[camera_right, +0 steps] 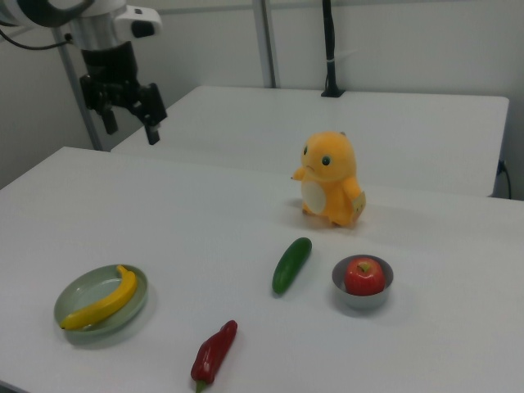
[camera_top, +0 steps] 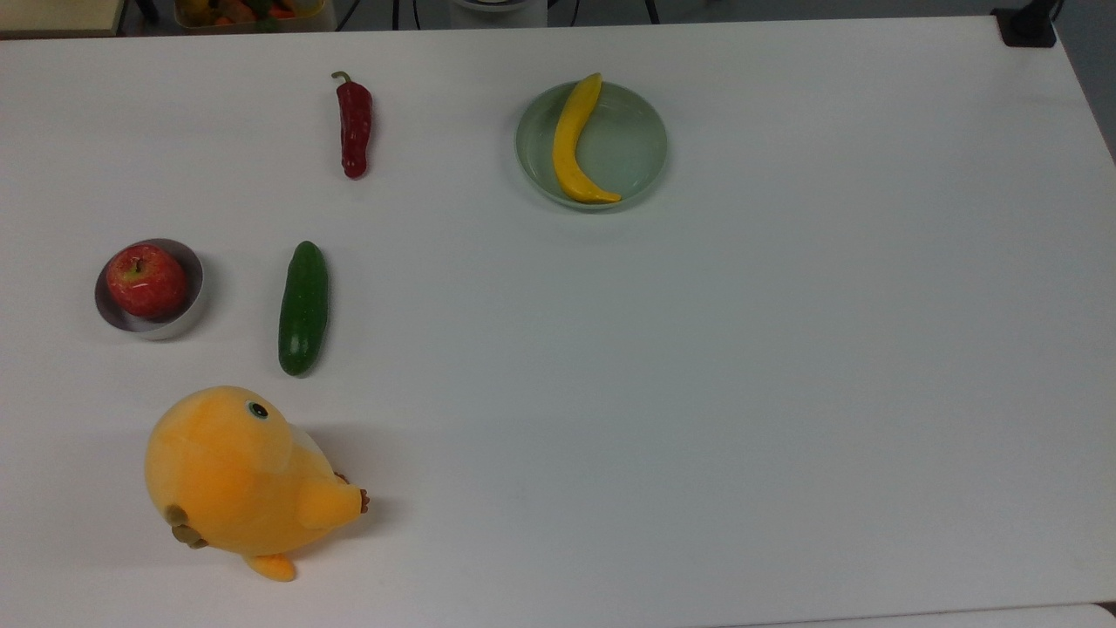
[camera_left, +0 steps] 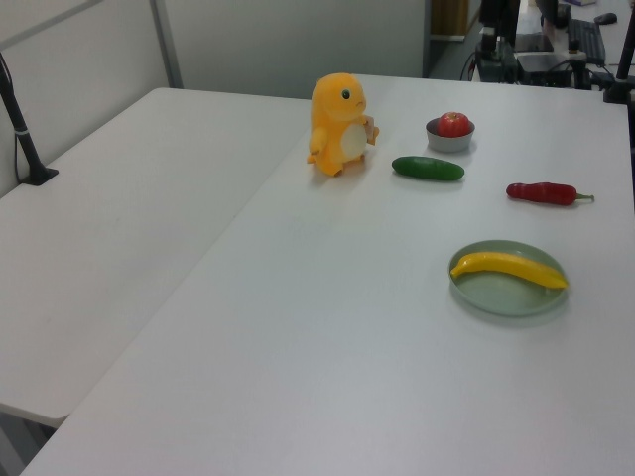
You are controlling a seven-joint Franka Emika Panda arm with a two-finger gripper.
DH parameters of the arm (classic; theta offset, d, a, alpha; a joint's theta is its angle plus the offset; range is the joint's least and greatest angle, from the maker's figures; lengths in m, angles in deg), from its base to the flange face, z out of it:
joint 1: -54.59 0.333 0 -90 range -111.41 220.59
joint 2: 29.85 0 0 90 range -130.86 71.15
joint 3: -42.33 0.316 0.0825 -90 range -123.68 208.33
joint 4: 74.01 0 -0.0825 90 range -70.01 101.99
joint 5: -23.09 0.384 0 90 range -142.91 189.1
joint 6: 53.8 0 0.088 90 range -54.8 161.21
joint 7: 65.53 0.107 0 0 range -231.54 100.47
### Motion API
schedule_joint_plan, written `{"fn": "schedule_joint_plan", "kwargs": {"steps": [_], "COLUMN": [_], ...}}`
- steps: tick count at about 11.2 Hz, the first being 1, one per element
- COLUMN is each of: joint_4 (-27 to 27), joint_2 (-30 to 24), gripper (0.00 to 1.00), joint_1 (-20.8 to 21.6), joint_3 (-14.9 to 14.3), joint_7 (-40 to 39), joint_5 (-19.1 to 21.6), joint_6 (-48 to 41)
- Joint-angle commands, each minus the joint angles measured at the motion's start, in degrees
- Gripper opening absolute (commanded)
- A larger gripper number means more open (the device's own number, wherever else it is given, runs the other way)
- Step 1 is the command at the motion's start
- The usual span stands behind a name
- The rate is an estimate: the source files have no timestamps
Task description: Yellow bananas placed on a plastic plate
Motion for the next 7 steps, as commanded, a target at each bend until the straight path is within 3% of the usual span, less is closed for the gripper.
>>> {"fn": "schedule_joint_plan", "kwargs": {"steps": [1, 7], "joint_4": [2.94, 3.47], "joint_2": [-0.60, -0.34], "gripper": [1.00, 1.00], "joint_1": [1.05, 0.96], "joint_3": [-2.07, -1.98], "joint_7": [-9.57, -9.31], "joint_5": [1.32, 2.21], "joint_6": [5.49, 6.91]}}
